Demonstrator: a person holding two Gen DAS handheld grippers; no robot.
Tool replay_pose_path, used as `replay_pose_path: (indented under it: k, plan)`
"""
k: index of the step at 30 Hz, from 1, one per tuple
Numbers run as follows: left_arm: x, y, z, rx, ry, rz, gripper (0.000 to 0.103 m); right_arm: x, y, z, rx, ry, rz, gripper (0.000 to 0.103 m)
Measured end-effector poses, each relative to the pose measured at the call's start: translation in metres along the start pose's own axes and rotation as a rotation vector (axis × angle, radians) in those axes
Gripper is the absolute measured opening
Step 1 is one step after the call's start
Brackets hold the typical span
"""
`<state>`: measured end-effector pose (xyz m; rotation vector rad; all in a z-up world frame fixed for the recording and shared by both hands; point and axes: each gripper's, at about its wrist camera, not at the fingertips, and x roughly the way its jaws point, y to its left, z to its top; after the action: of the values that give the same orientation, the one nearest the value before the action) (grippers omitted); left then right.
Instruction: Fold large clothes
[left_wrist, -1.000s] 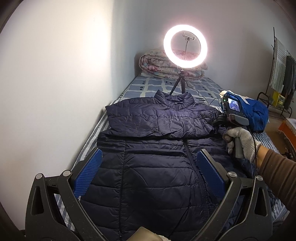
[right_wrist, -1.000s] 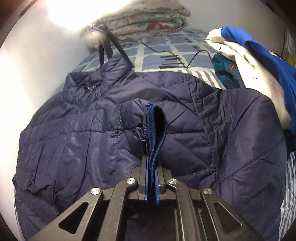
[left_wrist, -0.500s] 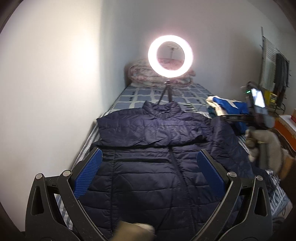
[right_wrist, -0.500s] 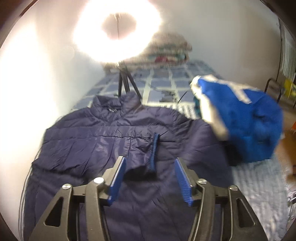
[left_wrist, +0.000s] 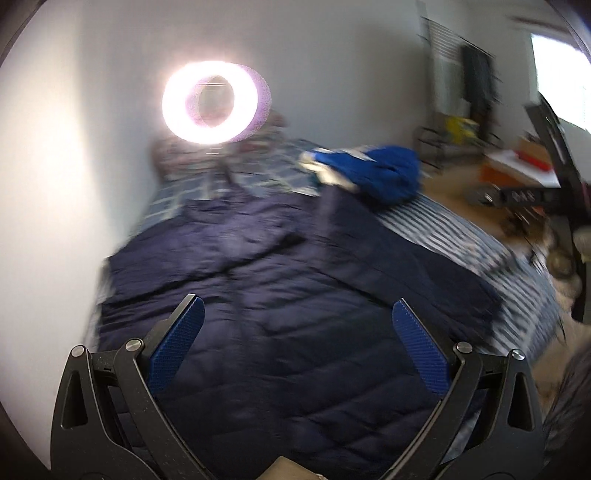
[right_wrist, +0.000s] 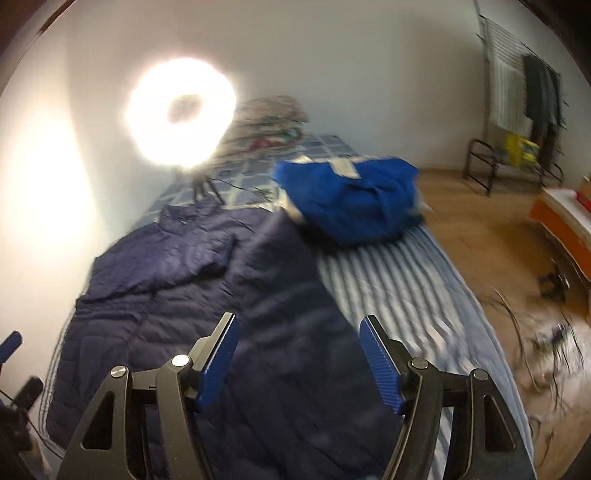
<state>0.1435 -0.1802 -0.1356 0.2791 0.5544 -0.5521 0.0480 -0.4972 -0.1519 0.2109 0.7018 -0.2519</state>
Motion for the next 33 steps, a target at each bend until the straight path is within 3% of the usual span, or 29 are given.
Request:
replay_pose_path:
  k: [3,9,11,15,20,24,28,30,33]
  plan:
    - [0.012,-0.043,-0.005,0.065,0.040,-0.090,0.103,-0.007,-0.027,-0.016,0.025,0.007,-0.054,0.070]
    - [0.045,-0.131,-0.014,0.125,0.194,-0.329,0.080,-0.020,-0.071,-0.027,0.068,-0.004,-0.098,0.070]
    - [0.060,-0.151,-0.014,0.118,0.241,-0.384,0.079,-0.022,-0.082,-0.026,0.081,-0.008,-0.153,0.070]
    - [0.097,-0.196,-0.014,0.138,0.337,-0.473,0.079,-0.025,-0.110,-0.020,0.199,-0.005,-0.132,0.070]
    - [0.138,-0.242,-0.025,0.251,0.406,-0.436,0.079,-0.034,-0.124,-0.013,0.252,-0.039,-0.173,0.070]
    - [0.166,-0.252,-0.035,0.250,0.474,-0.406,0.079,-0.036,-0.126,-0.010,0.274,-0.046,-0.172,0.070]
    - [0.182,-0.261,-0.039,0.284,0.486,-0.323,0.079,-0.038,-0.127,-0.008,0.283,-0.057,-0.173,0.070]
    - [0.185,-0.263,-0.039,0.283,0.483,-0.317,0.078,-0.038,-0.128,-0.008,0.291,-0.058,-0.165,0.070]
    - [0.188,-0.259,-0.036,0.259,0.494,-0.332,0.062,-0.037,-0.128,-0.007,0.296,-0.057,-0.160,0.070]
